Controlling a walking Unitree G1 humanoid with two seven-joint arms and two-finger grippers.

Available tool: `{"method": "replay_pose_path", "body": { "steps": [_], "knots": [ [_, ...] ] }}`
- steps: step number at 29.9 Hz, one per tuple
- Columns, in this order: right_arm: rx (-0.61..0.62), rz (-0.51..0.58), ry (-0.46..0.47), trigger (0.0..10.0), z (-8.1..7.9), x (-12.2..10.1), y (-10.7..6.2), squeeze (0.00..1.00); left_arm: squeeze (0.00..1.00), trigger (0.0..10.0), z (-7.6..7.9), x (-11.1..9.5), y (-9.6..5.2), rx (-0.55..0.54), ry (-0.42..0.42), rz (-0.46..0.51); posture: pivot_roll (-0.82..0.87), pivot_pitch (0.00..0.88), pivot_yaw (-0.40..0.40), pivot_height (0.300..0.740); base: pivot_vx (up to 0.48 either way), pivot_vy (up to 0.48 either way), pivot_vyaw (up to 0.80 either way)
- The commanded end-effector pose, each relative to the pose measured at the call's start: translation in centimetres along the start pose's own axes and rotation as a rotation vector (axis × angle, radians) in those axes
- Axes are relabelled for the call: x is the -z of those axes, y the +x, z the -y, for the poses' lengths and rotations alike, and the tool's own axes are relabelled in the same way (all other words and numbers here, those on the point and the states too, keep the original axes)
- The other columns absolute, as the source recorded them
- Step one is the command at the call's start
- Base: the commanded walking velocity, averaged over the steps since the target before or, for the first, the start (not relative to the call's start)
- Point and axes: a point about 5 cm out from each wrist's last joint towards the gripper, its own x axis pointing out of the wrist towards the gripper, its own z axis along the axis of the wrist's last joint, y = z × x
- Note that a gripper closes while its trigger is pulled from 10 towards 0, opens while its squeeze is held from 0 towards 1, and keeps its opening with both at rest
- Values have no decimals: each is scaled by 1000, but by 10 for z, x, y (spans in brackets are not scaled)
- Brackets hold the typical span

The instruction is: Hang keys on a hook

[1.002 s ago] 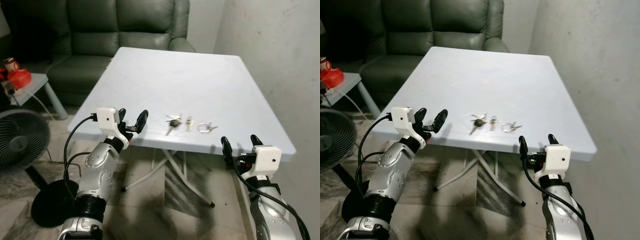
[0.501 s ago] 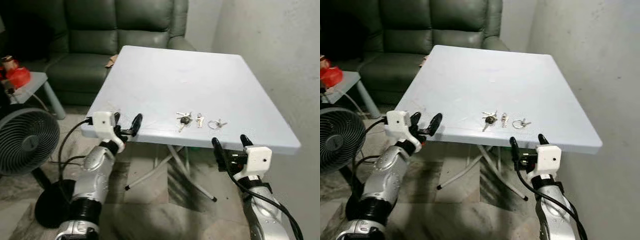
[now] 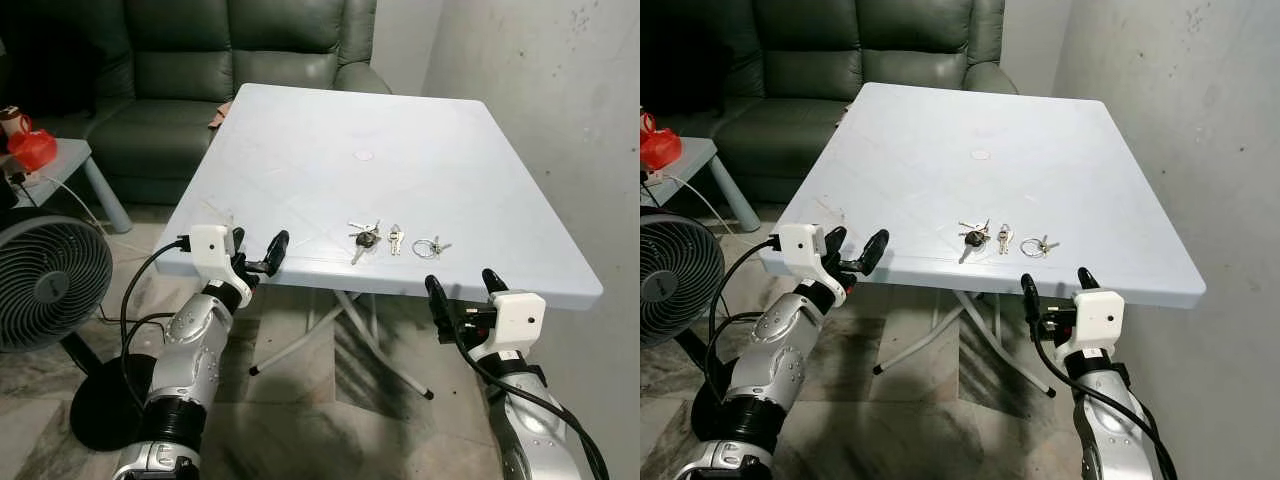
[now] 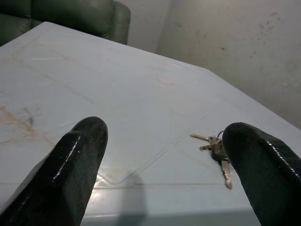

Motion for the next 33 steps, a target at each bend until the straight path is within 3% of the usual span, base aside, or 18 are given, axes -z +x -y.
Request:
{"method": "replay_pose_path", "body": {
  "steps": [1,18,22,33],
  "knots": [
    [-8,13,-1,10000,-1,-4,1,0,0,10000,2,-5,1,15,22,4,-30,0,-15,740,341,0,0],
    [-4,11,-1,10000,-1,-3,0,0,0,10000,3,-5,3,24,31,0,-36,0,-8,740,400,0,0],
    [-3,10,-3,10000,-1,-3,0,0,0,10000,7,-8,2,35,24,37,-36,0,-9,740,0,0,0],
    [-55,-23,-43,10000,2,-4,6,0,0,10000,18,2,-3,115,83,0,-33,0,-22,740,0,0,0]
  ]
}}
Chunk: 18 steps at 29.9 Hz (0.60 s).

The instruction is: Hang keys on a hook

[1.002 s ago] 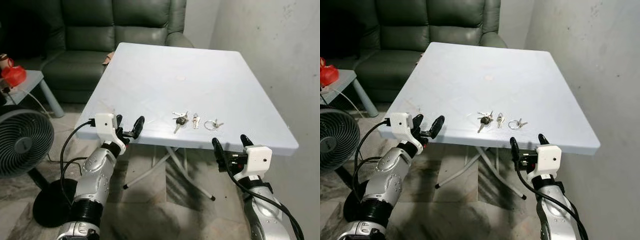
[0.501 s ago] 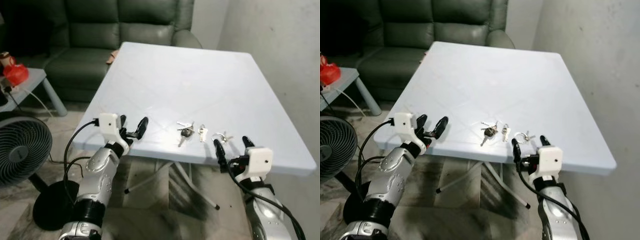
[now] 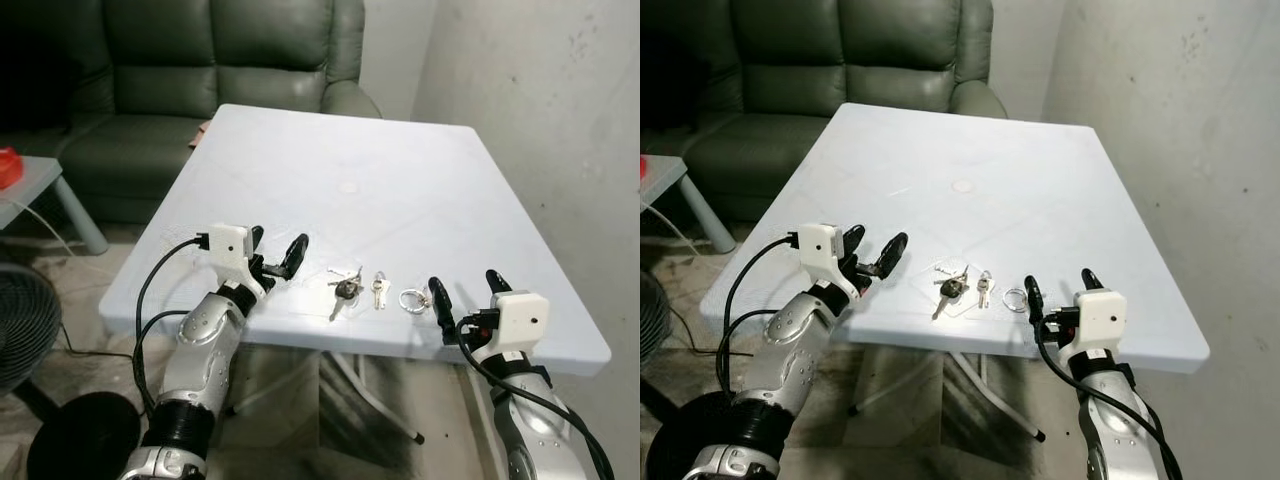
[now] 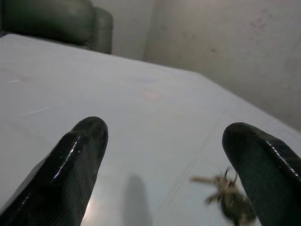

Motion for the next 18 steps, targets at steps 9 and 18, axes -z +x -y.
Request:
{"method": "replay_pose_path", "body": {
  "steps": [9,18],
  "knots": [
    [-19,-32,-47,10000,10,-7,13,0,0,10000,17,1,-3,63,37,13,-18,0,-43,740,0,0,0],
    [-15,-144,40,10000,-1,-1,27,0,0,10000,34,11,-11,118,22,-5,0,0,-68,740,0,0,0]
  ]
}}
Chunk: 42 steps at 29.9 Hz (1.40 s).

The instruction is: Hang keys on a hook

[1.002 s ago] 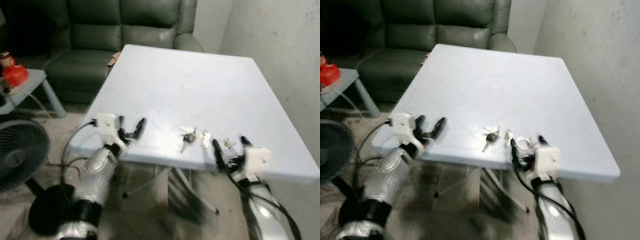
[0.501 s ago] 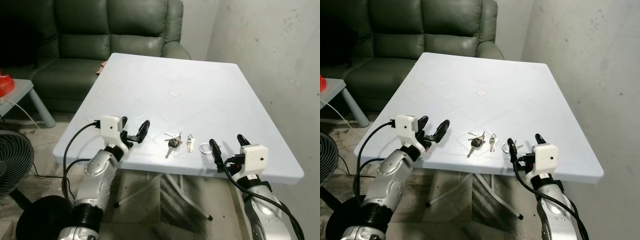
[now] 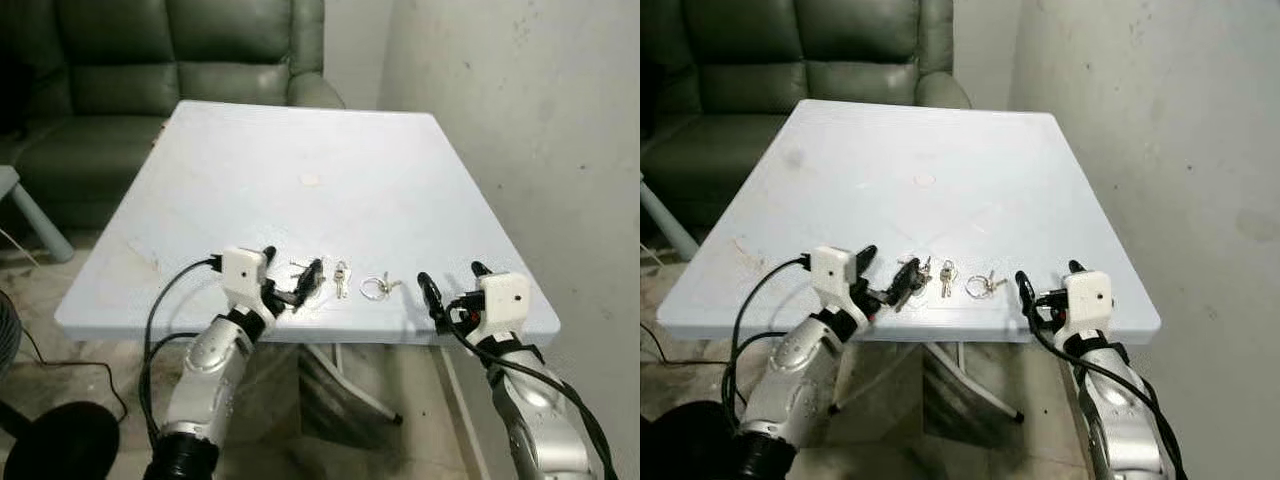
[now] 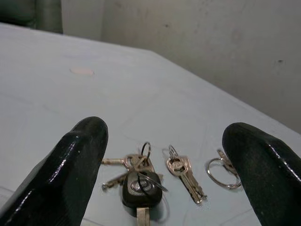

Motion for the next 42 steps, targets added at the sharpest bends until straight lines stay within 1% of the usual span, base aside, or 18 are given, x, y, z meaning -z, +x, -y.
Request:
{"method": "replay_pose_path", "body": {
  "steps": [1,3,6,7,10,11,17,21,28,33,42],
  "knots": [
    [-7,-19,21,10000,-4,-1,5,0,0,10000,3,-4,1,26,16,7,0,0,-68,740,0,0,0],
    [-15,-31,33,10000,-8,-3,11,0,0,10000,7,-3,-1,50,19,-3,0,0,-66,740,0,0,0],
    [-20,-33,34,10000,-9,-4,14,0,0,10000,9,-3,-2,60,20,-7,0,0,-66,740,0,0,0],
    [-36,-38,30,10000,-11,-5,17,0,0,10000,12,-2,-4,81,26,-14,4,0,-64,740,0,0,0],
    [-51,-43,22,10000,-13,-5,19,0,0,10000,15,-2,-6,96,32,-20,7,0,-63,740,0,0,0],
    [-70,-46,7,10000,-14,-5,19,0,0,10000,17,-2,-7,103,32,-24,7,0,-63,740,0,0,0],
    [-120,-78,-1,10000,-17,-1,14,0,0,10000,19,-3,-7,108,36,-28,7,0,-63,740,0,0,0],
    [-137,-97,-43,10000,-15,4,8,0,0,10000,21,-3,-8,113,30,-28,12,0,-61,740,0,0,0],
    [-100,-125,-74,10000,-8,8,5,0,0,10000,25,-3,-7,125,35,-33,9,0,-59,740,0,0,0],
    [-88,-150,-68,10000,-8,11,3,0,0,10000,26,-3,-7,128,35,-36,3,0,-56,740,0,0,0],
    [-88,-154,-73,10000,-8,12,3,0,0,10000,26,-4,-6,123,33,-36,5,0,-58,740,0,0,0]
  ]
}}
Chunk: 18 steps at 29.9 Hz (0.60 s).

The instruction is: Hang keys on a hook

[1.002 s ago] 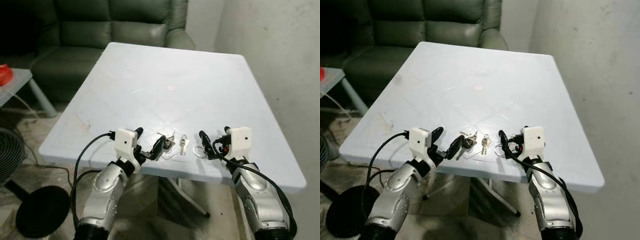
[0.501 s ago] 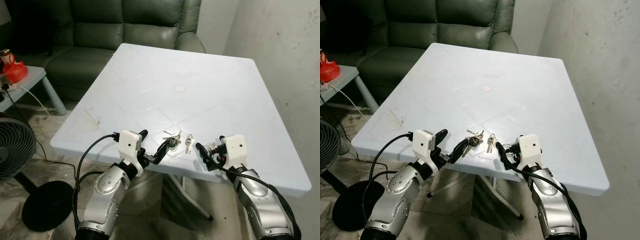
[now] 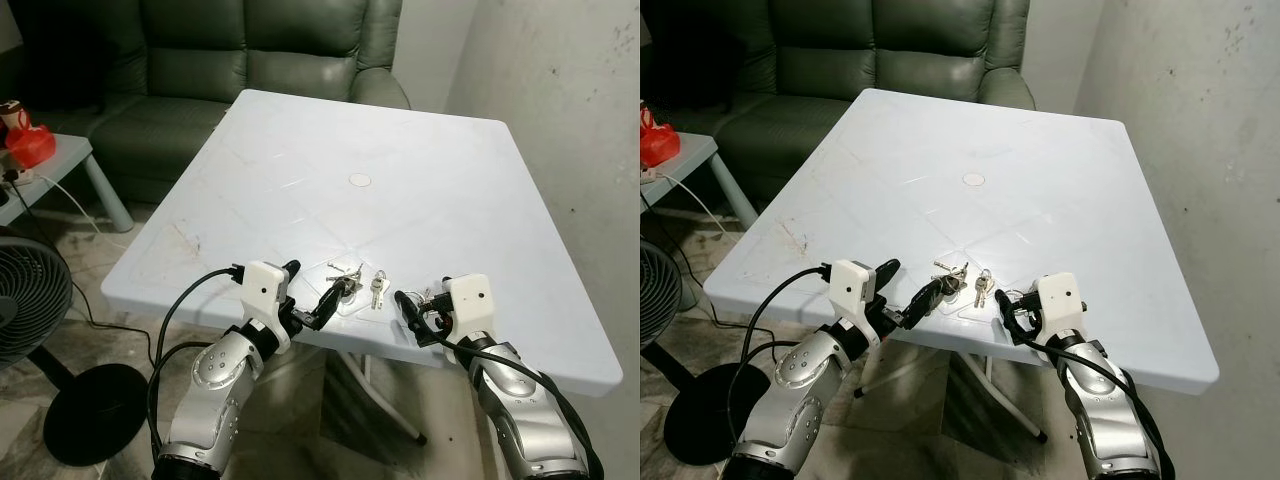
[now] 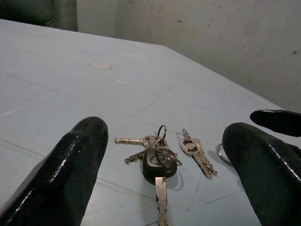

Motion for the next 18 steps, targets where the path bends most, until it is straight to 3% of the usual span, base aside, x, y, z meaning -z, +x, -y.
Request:
{"method": "replay_pose_path", "body": {
  "steps": [1,18],
  "knots": [
    [15,-3,-8,10000,3,-1,-1,0,0,10000,1,-3,1,0,14,5,5,0,-58,740,0,0,0],
    [31,-56,-9,9686,8,13,-3,0,0,10000,3,-3,2,-5,11,8,7,0,-62,740,0,0,0]
  ]
}}
